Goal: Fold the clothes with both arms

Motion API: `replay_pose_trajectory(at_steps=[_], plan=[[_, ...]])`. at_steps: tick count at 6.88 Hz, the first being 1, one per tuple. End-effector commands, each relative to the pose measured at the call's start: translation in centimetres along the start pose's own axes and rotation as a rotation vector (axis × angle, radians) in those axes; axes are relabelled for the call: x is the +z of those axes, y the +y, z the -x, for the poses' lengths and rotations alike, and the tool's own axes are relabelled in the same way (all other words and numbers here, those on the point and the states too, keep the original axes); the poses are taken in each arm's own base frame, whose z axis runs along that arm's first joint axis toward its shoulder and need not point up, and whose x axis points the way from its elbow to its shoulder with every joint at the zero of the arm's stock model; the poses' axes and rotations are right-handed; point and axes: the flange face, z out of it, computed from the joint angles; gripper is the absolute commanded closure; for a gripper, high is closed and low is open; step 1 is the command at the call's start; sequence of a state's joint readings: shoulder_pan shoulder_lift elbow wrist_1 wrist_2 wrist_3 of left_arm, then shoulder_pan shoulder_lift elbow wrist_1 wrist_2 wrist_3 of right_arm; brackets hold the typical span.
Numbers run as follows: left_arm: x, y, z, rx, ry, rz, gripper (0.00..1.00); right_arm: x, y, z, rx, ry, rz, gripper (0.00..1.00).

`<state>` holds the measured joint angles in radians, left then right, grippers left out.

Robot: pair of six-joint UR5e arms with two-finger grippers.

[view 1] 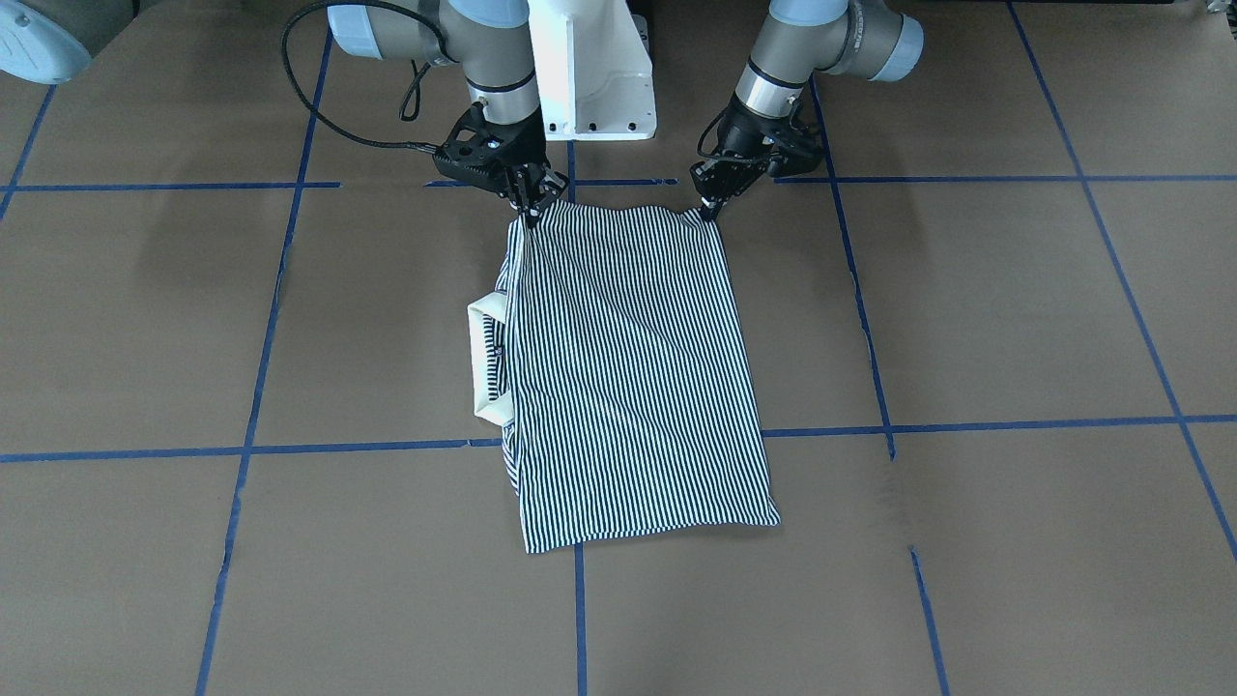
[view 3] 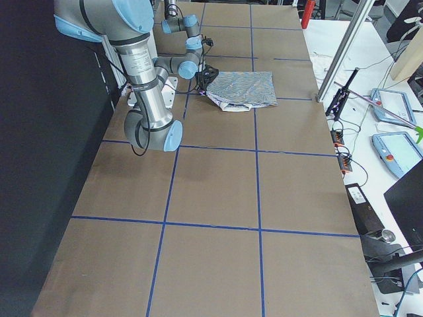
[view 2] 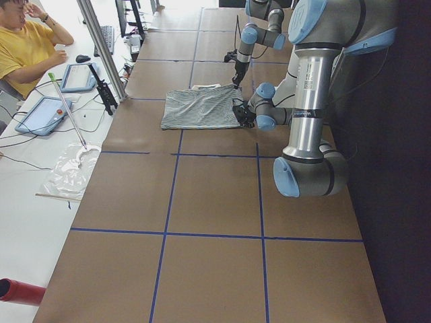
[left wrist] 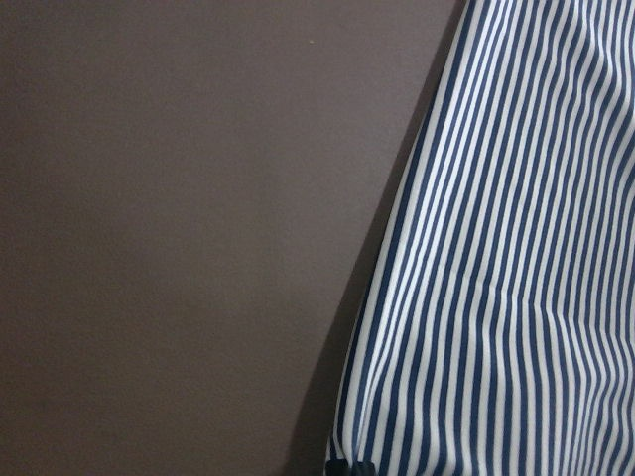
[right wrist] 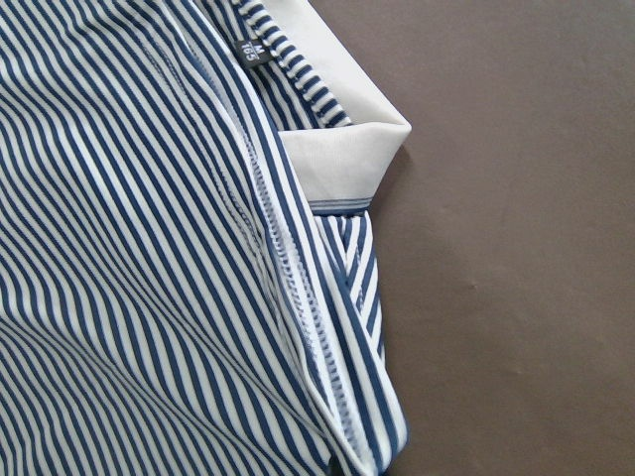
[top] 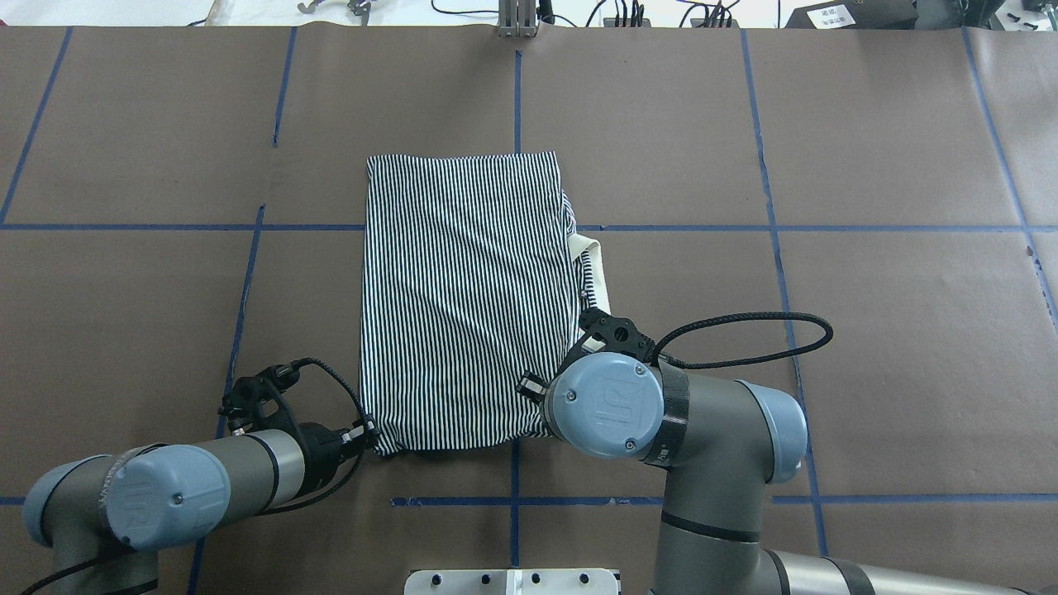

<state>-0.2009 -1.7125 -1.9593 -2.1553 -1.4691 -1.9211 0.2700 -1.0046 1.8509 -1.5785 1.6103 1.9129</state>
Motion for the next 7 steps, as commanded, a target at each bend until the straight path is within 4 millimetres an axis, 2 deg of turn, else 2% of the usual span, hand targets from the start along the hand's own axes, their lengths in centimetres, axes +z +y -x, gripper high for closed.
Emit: replay_pose_trajectory(at_steps=[1,2,3,4,5,6,7], plan=[[-3.1,0.5,-2.0,-0.012,0.062,0.03,1.0,0.1,-0.4,-1.6,0.0,0.011,-0.003,1.0],[-4.9,0.8,-3.3,-0.027,0.075,0.037,1.0,-0.8,-0.7,-3.9,-0.005,0.009,0.004,1.0],[-7.3,1.1,-5.0,-0.031,0.076,0.037,1.0,-1.9,-0.1,-6.4,-0.011,0.008,0.017,1.0],[-9.0,2.7,-5.9,-0.06,0.064,0.061,1.0,-2.6,2.6,-7.3,0.059,0.004,0.019,1.0],[-10.1,5.8,-6.8,-0.089,0.039,0.107,1.0,-4.6,5.1,-8.3,0.061,0.021,0.006,1.0],[-11.2,6.7,-8.3,-0.087,0.029,0.113,1.0,-7.4,5.1,-8.7,0.082,0.032,0.004,1.0],[-11.4,7.0,-9.2,-0.083,0.025,0.111,1.0,-9.2,4.1,-8.0,0.107,0.016,-0.002,1.0]])
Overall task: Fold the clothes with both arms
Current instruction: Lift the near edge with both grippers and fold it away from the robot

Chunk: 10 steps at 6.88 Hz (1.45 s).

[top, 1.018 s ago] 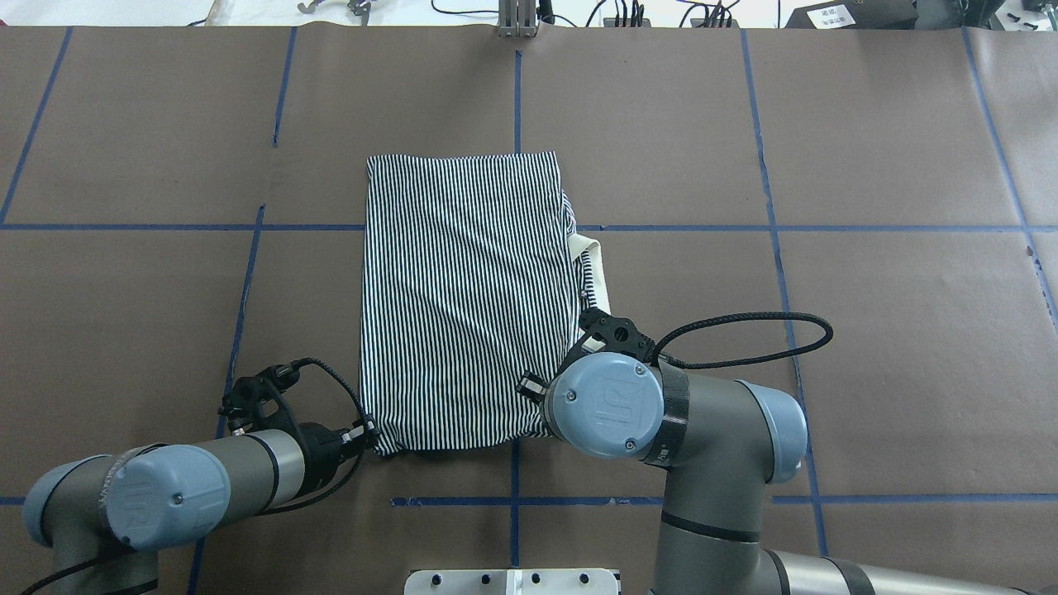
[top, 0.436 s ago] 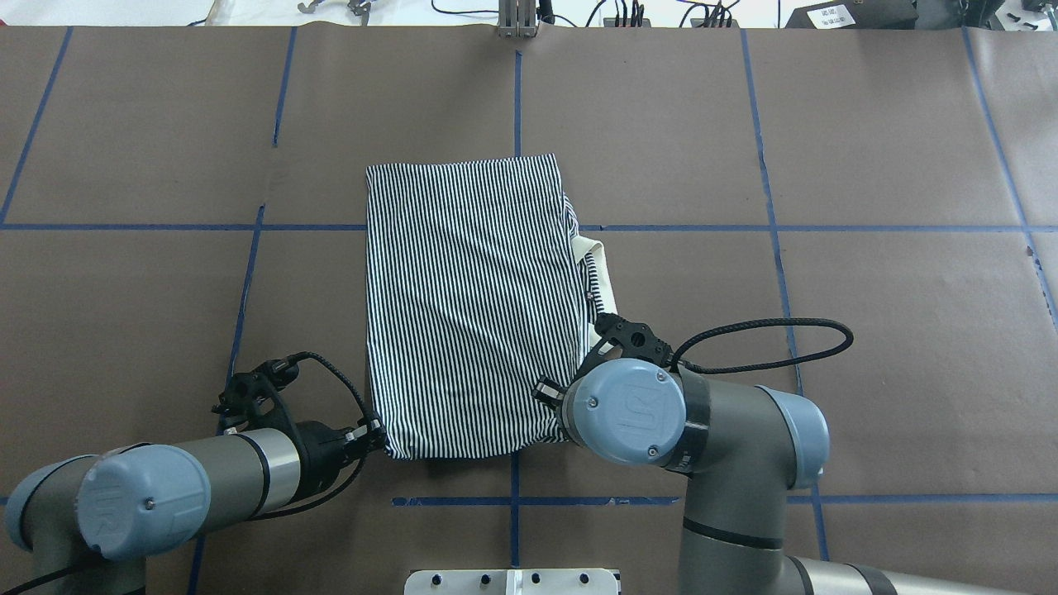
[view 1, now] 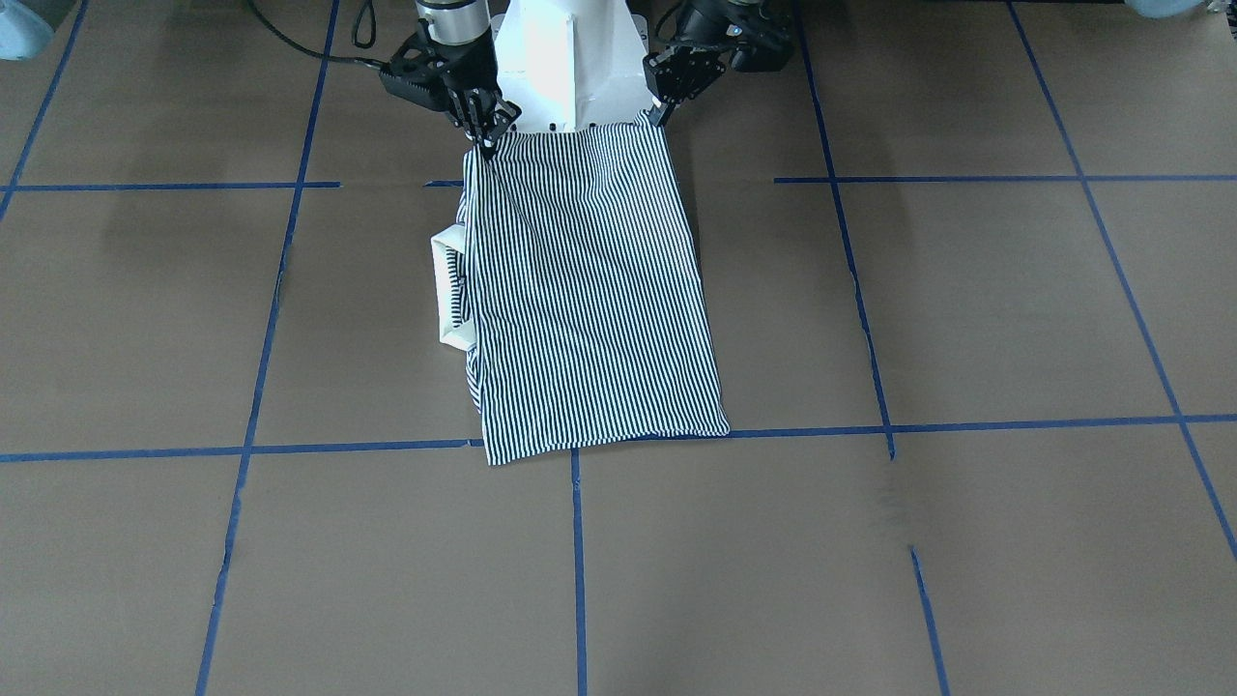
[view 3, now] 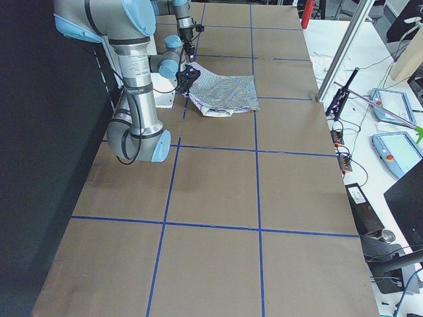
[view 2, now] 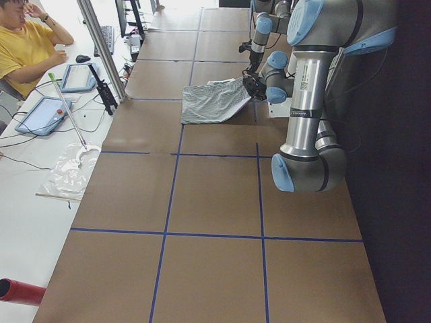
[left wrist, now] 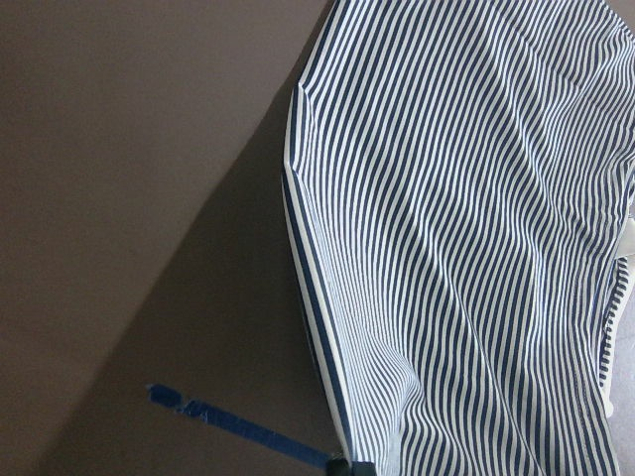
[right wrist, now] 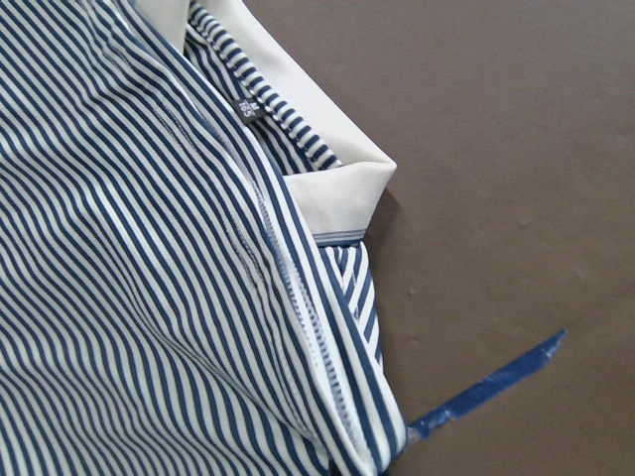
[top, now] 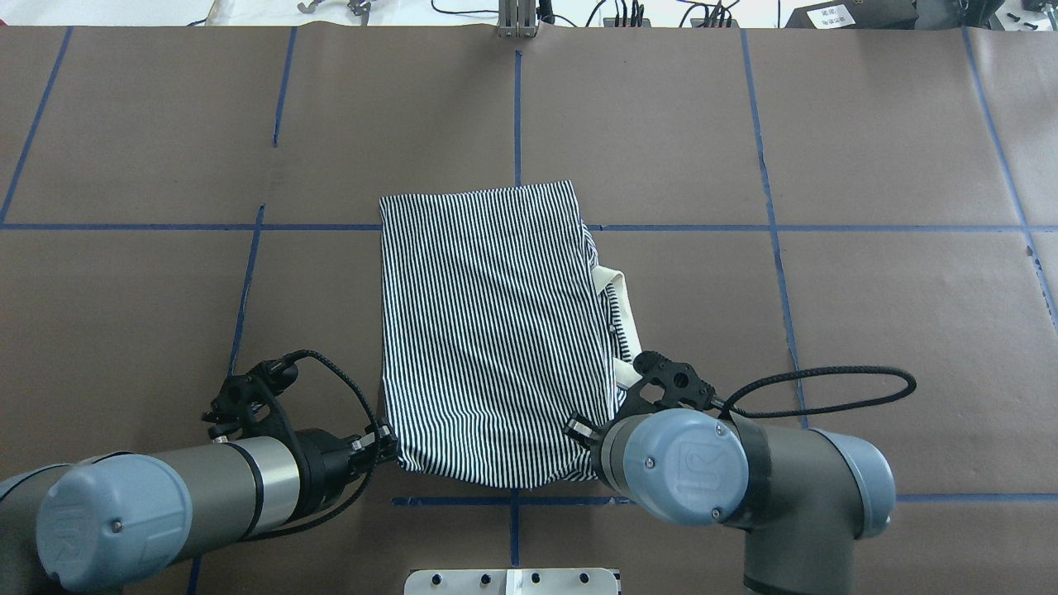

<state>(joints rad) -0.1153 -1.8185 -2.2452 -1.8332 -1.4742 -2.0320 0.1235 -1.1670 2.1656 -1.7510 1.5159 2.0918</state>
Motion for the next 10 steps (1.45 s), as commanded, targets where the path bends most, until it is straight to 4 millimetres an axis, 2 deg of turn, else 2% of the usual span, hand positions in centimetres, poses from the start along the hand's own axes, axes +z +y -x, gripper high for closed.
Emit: replay_pose_trajectory(at_steps=[1,2,3,4,5,6,8,9,10], plan=[[0.7,0.8,-1.3,0.023,-0.025,-0.01,1.0,-2.4,-4.0,1.9,0.064,-0.027,-0.052,1.0],[0.5,-1.8,-2.3,0.061,-0.01,-0.059,1.0,-3.1,-7.1,5.2,0.056,-0.066,-0.087,1.0],[-0.6,-4.6,-4.2,0.115,0.021,-0.112,1.0,-2.6,-9.9,8.7,0.094,-0.068,-0.081,1.0],[-0.6,-7.0,-4.6,0.134,0.014,-0.158,1.0,-1.0,-12.3,11.2,0.126,-0.099,-0.081,1.0],[0.7,-9.3,-5.6,0.148,0.0,-0.206,1.0,1.0,-14.4,13.9,0.152,-0.12,-0.065,1.0],[3.6,-12.0,-6.8,0.173,-0.038,-0.239,1.0,1.9,-17.4,15.5,0.185,-0.11,-0.046,1.0],[6.7,-18.6,-8.8,0.21,-0.105,-0.323,1.0,7.3,-20.7,18.7,0.209,-0.109,-0.07,0.98],[10.1,-23.2,-9.3,0.234,-0.112,-0.368,1.0,10.6,-23.3,21.8,0.224,-0.093,-0.095,0.84],[13.3,-29.6,-8.1,0.274,-0.135,-0.424,0.83,13.2,-27.2,25.2,0.174,-0.111,-0.097,0.01]])
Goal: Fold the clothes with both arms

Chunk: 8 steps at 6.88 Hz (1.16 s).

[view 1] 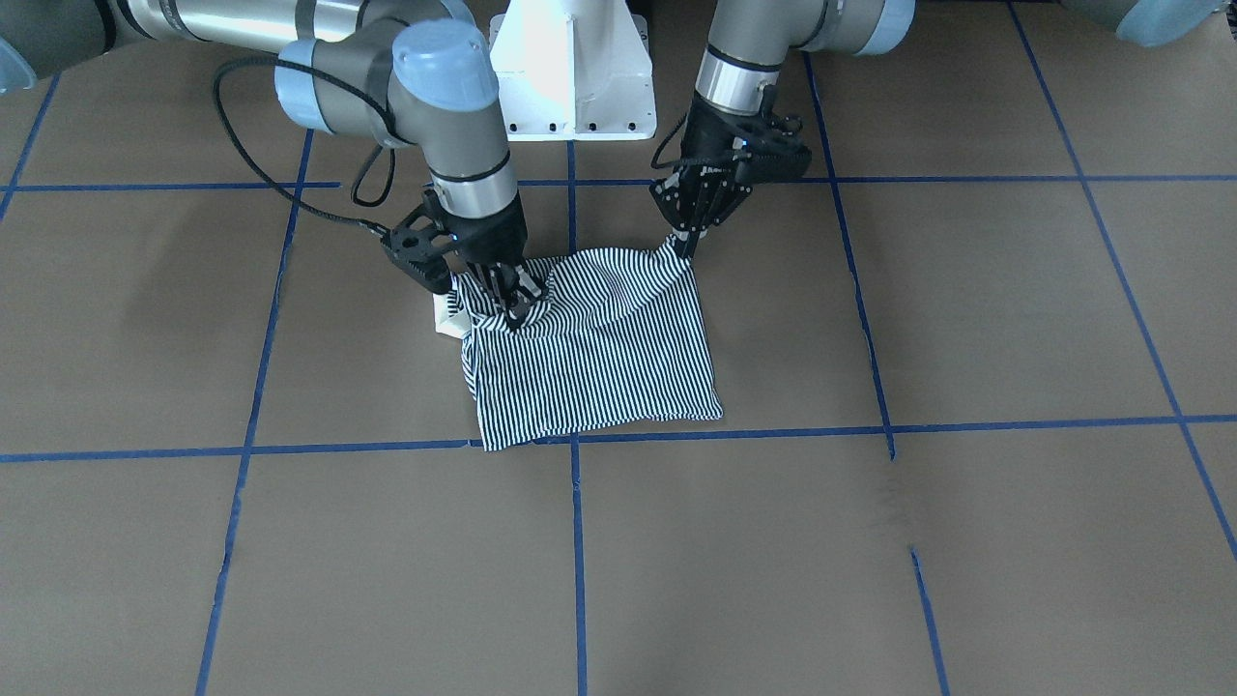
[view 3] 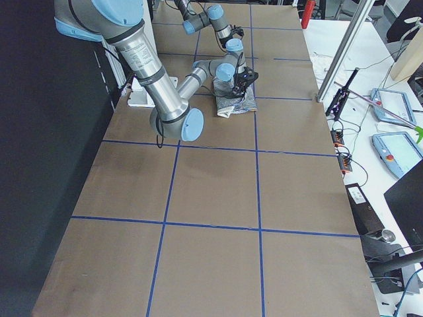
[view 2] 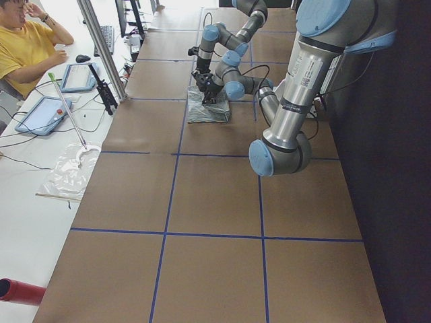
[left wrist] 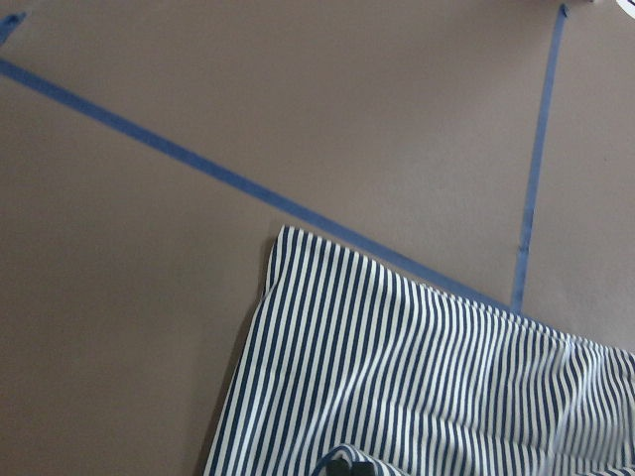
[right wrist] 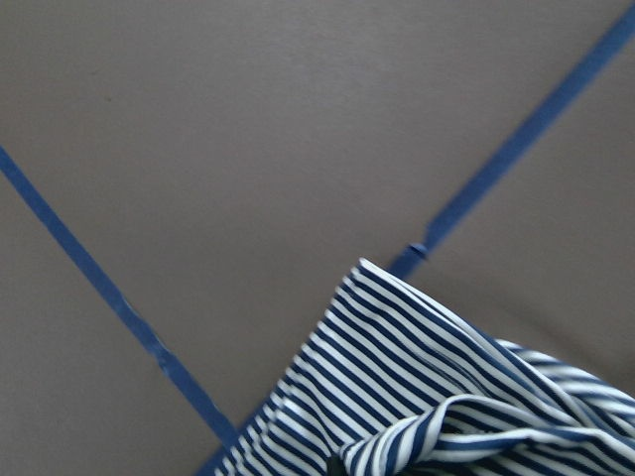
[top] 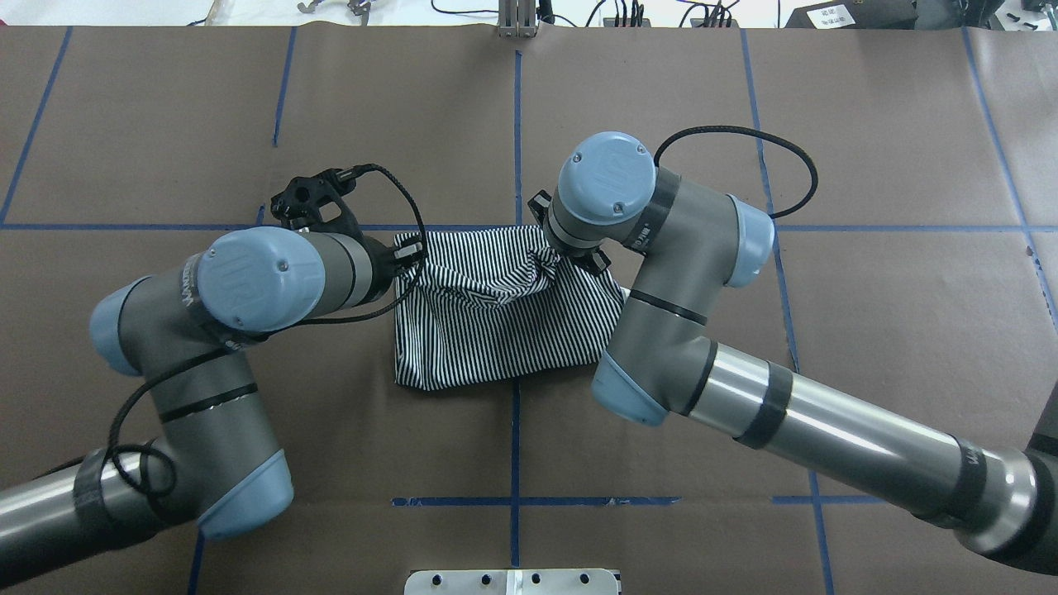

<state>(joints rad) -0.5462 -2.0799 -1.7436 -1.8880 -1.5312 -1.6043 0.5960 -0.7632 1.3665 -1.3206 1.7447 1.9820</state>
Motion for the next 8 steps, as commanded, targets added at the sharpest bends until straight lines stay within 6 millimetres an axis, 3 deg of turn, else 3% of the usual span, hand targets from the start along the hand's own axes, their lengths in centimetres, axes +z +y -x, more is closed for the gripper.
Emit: replay_pose_trajectory(at_steps=[1,2,4,5,6,7,8], plan=[[7.7,-10.4,1.6,0.09,0.005,-0.124,0.63,4.1,-8.4,5.3,-0.061,-0.035,0.0,0.0],[7.2,-10.9,1.1,0.088,0.017,-0.093,0.56,1.1,-11.0,7.2,-0.054,-0.057,0.054,0.0],[4.5,-10.4,0.2,0.085,0.077,-0.05,0.53,0.8,-11.6,7.0,-0.092,-0.064,0.053,0.0],[3.9,-10.4,0.3,0.088,0.087,-0.048,0.54,1.3,-12.5,5.0,-0.133,-0.061,0.051,0.0],[3.1,-9.4,-0.9,0.094,0.115,-0.002,1.0,0.3,-14.6,3.2,-0.196,-0.075,0.043,0.0],[1.9,-7.9,-2.0,0.101,0.11,0.104,1.0,-0.3,-17.4,0.7,-0.229,-0.072,0.054,0.0],[0.6,-5.0,-3.6,0.117,0.098,0.198,1.0,-0.1,-19.2,-1.2,-0.269,-0.059,0.067,0.0]])
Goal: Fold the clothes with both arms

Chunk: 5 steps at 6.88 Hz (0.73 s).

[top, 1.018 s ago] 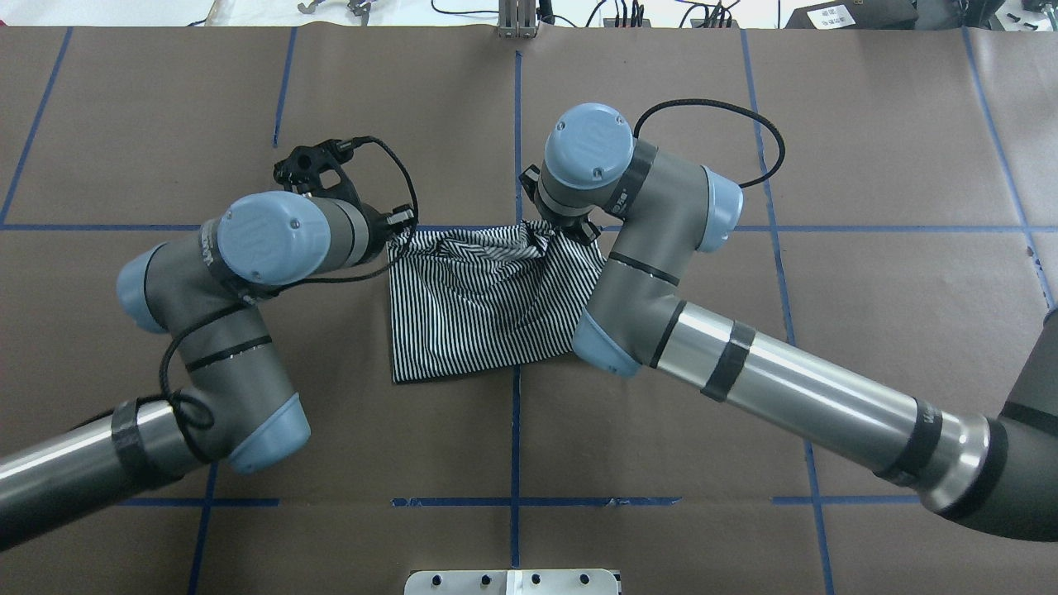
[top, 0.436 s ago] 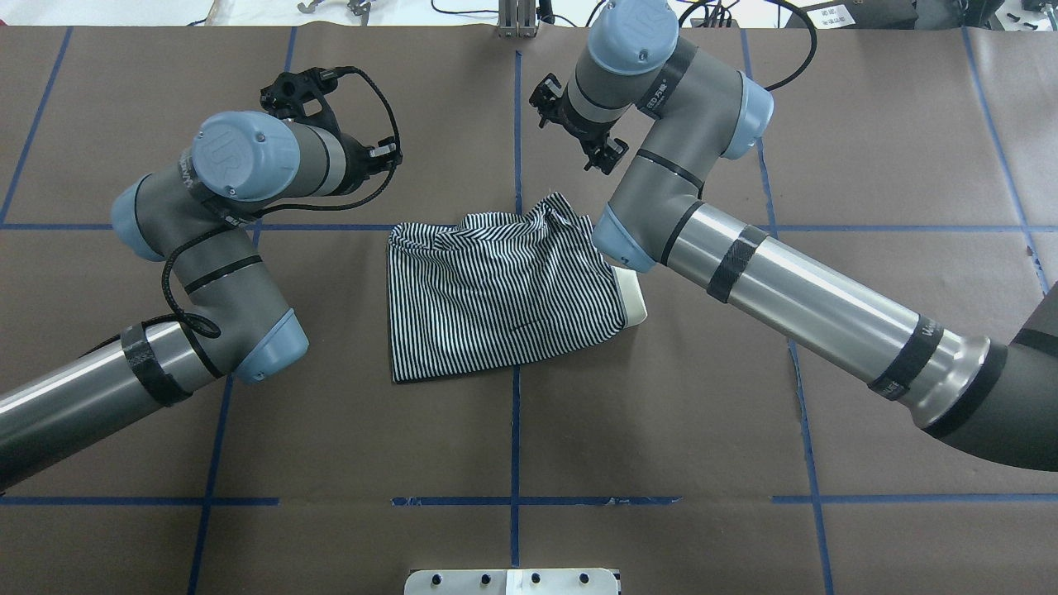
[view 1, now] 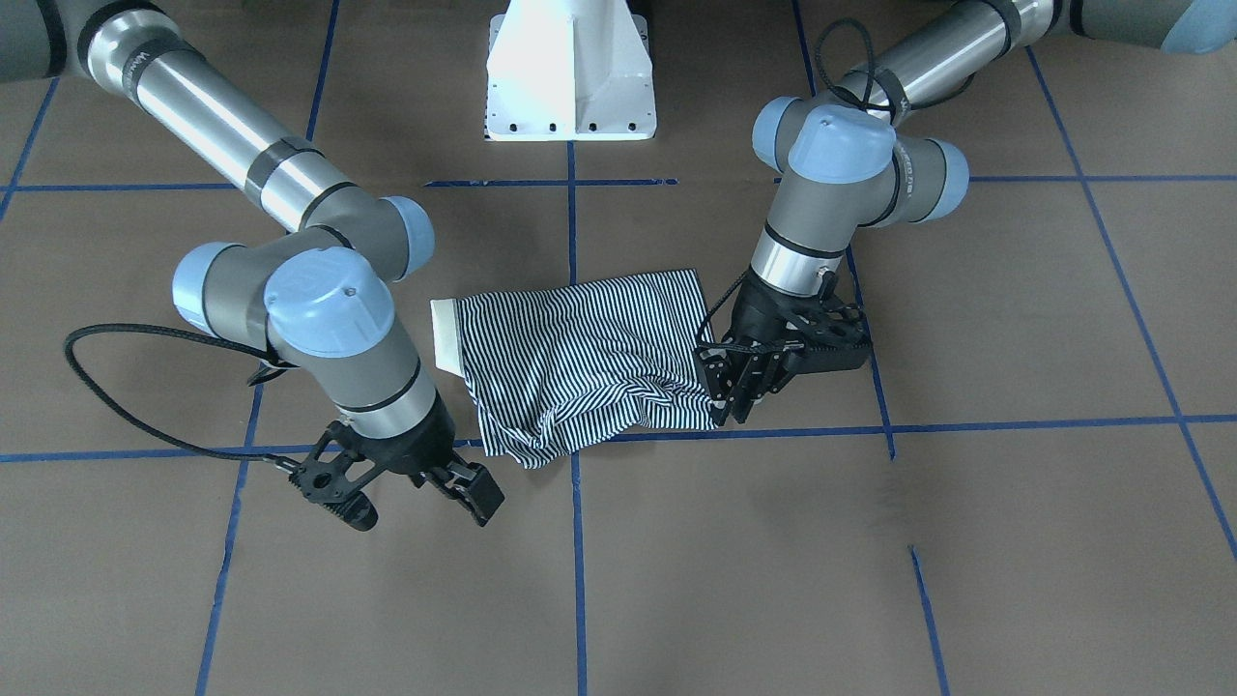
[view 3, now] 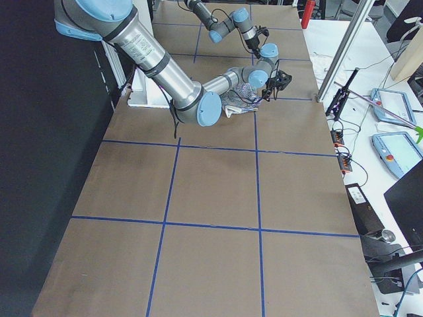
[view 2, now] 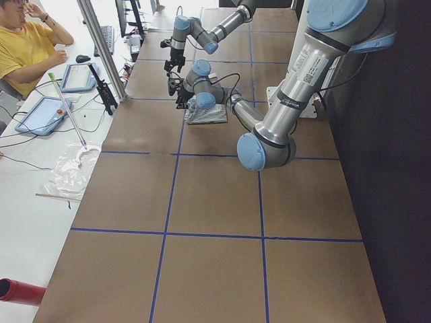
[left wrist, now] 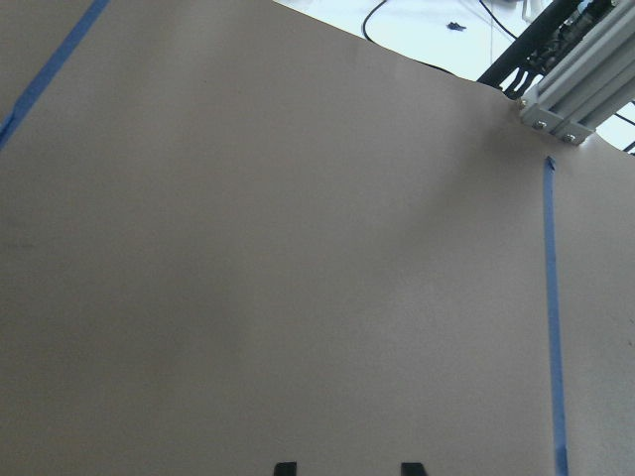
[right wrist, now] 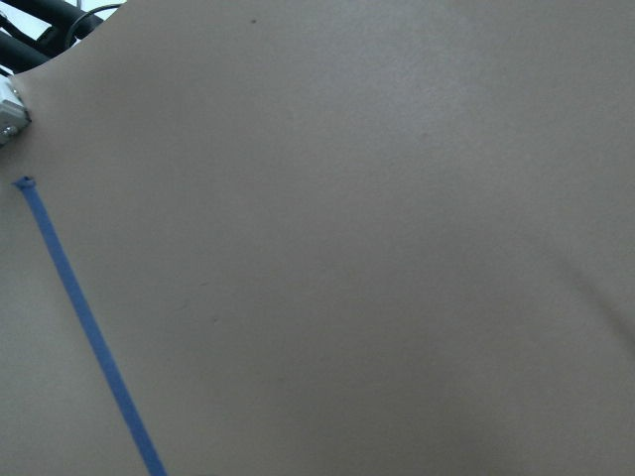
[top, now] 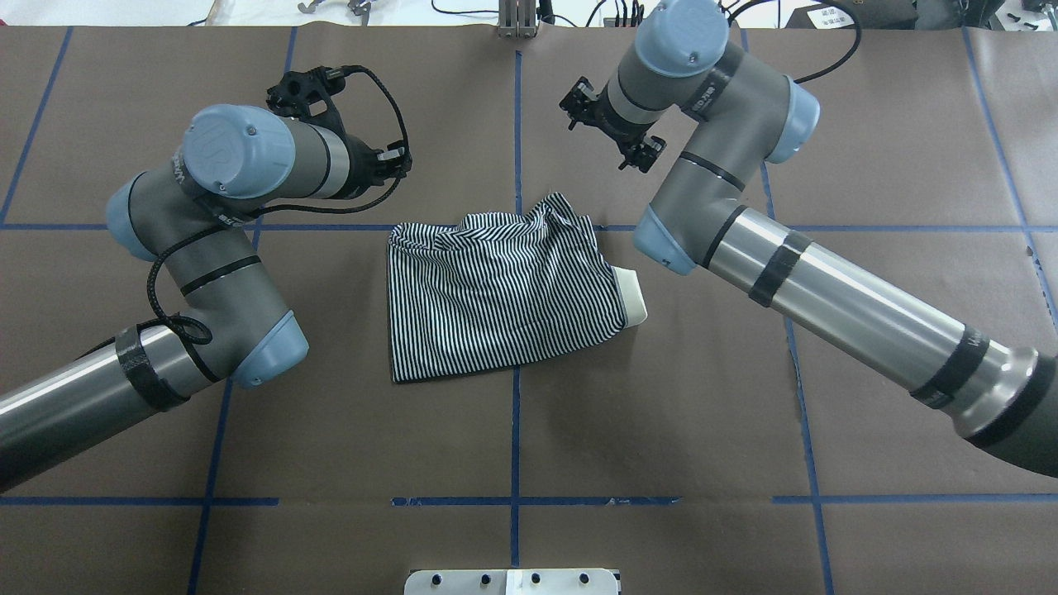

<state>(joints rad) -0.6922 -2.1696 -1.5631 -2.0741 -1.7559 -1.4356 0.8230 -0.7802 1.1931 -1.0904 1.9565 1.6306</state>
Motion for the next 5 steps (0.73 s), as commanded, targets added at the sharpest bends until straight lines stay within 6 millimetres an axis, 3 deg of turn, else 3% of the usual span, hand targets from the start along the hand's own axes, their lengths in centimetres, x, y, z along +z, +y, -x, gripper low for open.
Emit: replay_pose_trajectory(at_steps=[1,2,3,4,5], plan=[[1.4,8.9,-2.8,0.062,-0.017,0.195,1.0,-1.0,-1.8,-3.8,-0.056,0.004,0.014,0.0],[3.8,10.9,-3.3,0.134,-0.042,0.263,1.0,-1.2,-1.6,-3.6,-0.059,-0.002,0.014,0.0],[4.3,11.4,-4.4,0.147,-0.033,0.32,1.0,-1.2,-1.6,-3.6,-0.058,-0.003,0.012,0.0],[5.9,11.3,-4.3,0.158,-0.044,0.318,1.0,-1.3,-1.6,-3.6,-0.059,-0.006,0.012,0.0],[6.5,9.2,-3.9,0.19,-0.034,0.291,1.0,-1.7,-1.4,-3.5,-0.055,-0.013,0.013,0.0]])
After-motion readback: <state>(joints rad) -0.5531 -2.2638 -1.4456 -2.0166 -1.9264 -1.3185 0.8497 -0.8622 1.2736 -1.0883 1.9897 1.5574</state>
